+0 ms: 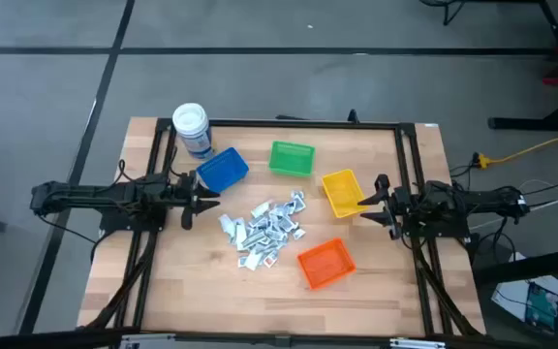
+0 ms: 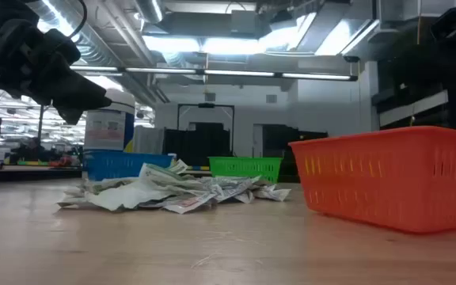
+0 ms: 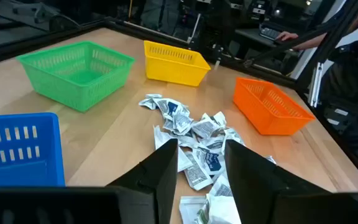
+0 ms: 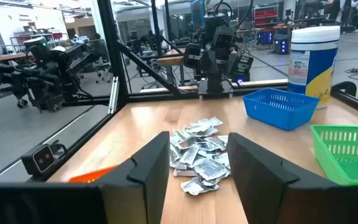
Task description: Pick & Place First Aid Supplies
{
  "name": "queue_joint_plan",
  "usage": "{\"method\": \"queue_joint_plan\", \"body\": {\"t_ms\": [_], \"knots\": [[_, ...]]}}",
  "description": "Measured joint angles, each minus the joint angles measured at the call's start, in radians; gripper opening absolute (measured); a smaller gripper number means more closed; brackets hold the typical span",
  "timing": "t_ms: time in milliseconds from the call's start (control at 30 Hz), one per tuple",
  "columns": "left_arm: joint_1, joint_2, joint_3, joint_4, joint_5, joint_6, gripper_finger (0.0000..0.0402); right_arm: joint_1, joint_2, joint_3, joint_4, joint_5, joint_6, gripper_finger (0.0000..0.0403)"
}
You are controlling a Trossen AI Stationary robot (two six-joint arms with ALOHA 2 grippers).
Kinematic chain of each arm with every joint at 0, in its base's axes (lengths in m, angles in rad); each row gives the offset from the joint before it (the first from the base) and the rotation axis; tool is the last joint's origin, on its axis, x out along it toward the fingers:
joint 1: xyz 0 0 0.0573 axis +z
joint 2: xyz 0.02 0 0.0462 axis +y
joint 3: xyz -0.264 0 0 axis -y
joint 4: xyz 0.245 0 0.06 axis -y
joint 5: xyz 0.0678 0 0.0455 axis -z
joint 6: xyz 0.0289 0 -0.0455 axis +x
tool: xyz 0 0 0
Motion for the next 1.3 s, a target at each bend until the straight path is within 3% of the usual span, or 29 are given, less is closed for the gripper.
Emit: {"method": "queue_joint_plan", "body": {"t_ms": [1167, 1233, 1300], "knots": [[0.0, 0.0, 0.0, 0.0, 0.0, 0.0, 0.0127, 0.0, 0.0, 0.0, 0.0, 0.0, 0.003, 0.0163], [0.0, 0.0, 0.0, 0.0, 0.0, 0.0, 0.0127, 0.0, 0.0, 0.0, 0.0, -0.001, 0.069, 0.0163], [0.0, 0.0, 0.0, 0.0, 0.0, 0.0, 0.0127, 0.0, 0.0, 0.0, 0.002, -0.007, 0.236, 0.0163]]}}
